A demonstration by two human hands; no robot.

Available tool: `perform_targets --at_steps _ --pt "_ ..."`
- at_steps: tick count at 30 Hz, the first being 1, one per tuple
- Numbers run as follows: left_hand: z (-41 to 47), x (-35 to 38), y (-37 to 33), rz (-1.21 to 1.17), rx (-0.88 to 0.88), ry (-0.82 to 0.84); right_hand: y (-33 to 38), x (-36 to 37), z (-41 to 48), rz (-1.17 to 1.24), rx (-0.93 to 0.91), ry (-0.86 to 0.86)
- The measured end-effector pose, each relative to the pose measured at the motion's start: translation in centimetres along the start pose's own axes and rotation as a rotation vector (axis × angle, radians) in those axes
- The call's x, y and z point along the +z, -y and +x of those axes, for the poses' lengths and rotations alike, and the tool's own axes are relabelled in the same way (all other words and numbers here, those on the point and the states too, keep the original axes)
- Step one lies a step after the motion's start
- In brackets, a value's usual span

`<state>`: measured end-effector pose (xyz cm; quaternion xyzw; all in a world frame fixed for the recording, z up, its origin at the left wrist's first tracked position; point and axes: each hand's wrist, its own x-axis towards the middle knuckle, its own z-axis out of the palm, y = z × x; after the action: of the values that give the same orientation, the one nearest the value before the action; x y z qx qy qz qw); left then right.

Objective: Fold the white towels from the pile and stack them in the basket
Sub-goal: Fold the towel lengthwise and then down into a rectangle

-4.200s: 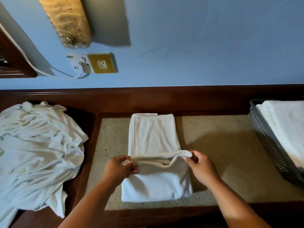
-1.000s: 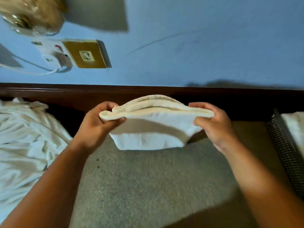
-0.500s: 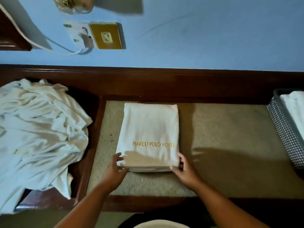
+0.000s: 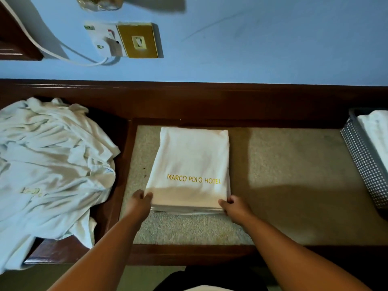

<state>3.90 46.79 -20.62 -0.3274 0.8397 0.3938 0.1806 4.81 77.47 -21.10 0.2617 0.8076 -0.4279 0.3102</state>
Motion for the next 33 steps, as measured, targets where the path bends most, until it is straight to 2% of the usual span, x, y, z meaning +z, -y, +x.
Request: perform_targets --at_steps 3,6,10,13,17,19,22,24,27,29,31,33 --pt "-0.6 -0.1 0.7 0.042 -0.015 0.023 -0.1 1.0 0.0 -0.111 0.010 -0.094" --pt "-0.6 0.7 1.3 -0.100 -0.063 0.114 -0.4 1.5 0.2 -0.156 0.051 -0.157" --pt "-0.5 0.5 1.1 -0.179 -0.066 0.180 0.5 1.0 -0.2 -0.096 0.057 -0.121" --pt "-0.7 -0.3 0.9 -0.189 -0.046 0.238 1.0 0.3 -0.7 -0.031 0.027 -0.179" --pt "-1.0 -1.4 1.5 -0.288 -0.106 0.407 0.5 -0.6 -2.1 0.046 -0.020 -0.201" --pt "-1.4 -1.6 2.5 -0.239 -0.135 0.457 -0.3 -0.8 -2.8 0.052 0.004 -0.173" --pt "-1.9 -0.7 4.2 0.000 -0.099 0.364 -1.6 -0.1 -3.9 -0.021 0.033 -0.155" --pt "-2.5 0.0 3.8 0.076 -0.060 0.241 -2.4 0.7 -4.3 -0.219 -0.048 -0.243" --pt "-3.9 0.6 1.9 0.214 0.126 0.050 -2.4 1.8 -4.9 -0.555 -0.355 -0.331" --pt "-5.2 1.1 0.1 0.376 0.383 -0.032 -1.7 2.6 -4.8 -0.677 -0.612 -0.230" --pt "-5.8 1.9 -1.4 0.512 0.644 0.032 -0.9 3.3 -4.2 -0.788 -0.775 -0.076" --pt "-5.2 2.7 -1.3 0.675 0.761 0.198 -1.2 3.6 -3.0 -0.851 -0.764 0.003"
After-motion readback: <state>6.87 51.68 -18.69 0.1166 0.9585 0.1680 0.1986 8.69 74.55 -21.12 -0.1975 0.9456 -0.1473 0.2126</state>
